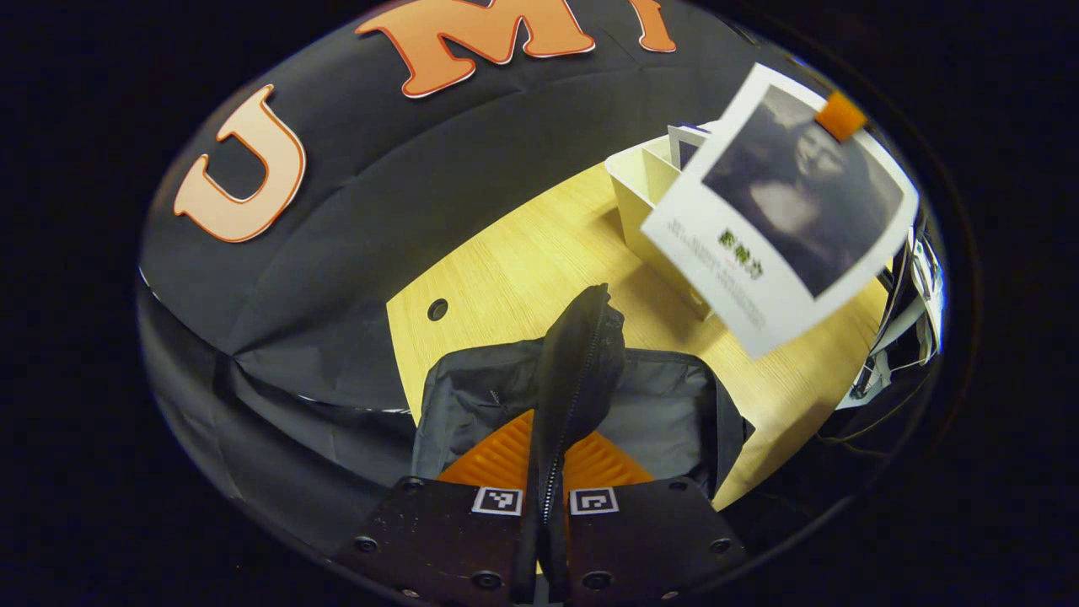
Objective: Open the schoolbag, grab two books from the bookshelf and put them into the schoolbag.
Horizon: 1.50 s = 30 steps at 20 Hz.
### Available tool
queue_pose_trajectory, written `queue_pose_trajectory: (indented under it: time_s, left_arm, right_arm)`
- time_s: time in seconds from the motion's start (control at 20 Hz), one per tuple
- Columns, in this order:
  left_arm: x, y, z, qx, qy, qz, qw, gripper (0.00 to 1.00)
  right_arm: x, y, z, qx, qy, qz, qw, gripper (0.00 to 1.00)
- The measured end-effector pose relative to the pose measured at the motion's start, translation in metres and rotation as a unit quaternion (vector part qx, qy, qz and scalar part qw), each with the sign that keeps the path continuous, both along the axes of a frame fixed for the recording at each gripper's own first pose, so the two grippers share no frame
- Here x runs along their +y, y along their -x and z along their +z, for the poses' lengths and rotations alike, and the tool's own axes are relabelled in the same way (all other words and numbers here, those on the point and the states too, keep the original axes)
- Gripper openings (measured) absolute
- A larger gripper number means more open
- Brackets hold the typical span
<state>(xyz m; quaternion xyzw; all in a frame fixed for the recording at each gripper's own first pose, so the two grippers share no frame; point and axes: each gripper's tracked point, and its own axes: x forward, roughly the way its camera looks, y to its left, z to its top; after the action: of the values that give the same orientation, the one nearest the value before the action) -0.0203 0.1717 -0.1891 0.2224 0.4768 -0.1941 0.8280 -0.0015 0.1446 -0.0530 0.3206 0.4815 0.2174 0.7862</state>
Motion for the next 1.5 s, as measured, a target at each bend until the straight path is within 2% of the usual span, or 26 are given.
queue_pose_trajectory:
  time_s: [0.2,0.55,0.85,1.2,1.35,1.5]
  left_arm:
    - [-0.004,0.001,0.004,-0.013,0.014,0.005,1.0,0.06]
    - [-0.017,0.005,0.012,-0.037,0.04,0.027,0.998,0.06]
    - [-0.03,0.009,0.014,-0.05,0.076,0.055,0.994,0.07]
    - [-0.042,0.013,0.016,-0.06,0.103,0.069,0.99,0.06]
    - [-0.047,0.018,0.018,-0.059,0.11,0.066,0.99,0.07]
    - [-0.048,0.019,0.018,-0.057,0.117,0.067,0.989,0.06]
  right_arm:
    - [0.021,0.008,-0.033,0.002,-0.017,-0.009,1.0,0.28]
    - [0.063,0.013,-0.049,-0.004,-0.077,-0.025,0.997,0.28]
    - [0.097,0.012,-0.103,0.031,-0.085,-0.057,0.994,0.28]
    - [0.155,0.008,-0.119,0.045,-0.136,-0.072,0.987,0.28]
    - [0.176,-0.002,-0.122,0.054,-0.174,-0.106,0.978,0.28]
    - [0.187,-0.003,-0.134,0.046,-0.163,-0.116,0.979,0.28]
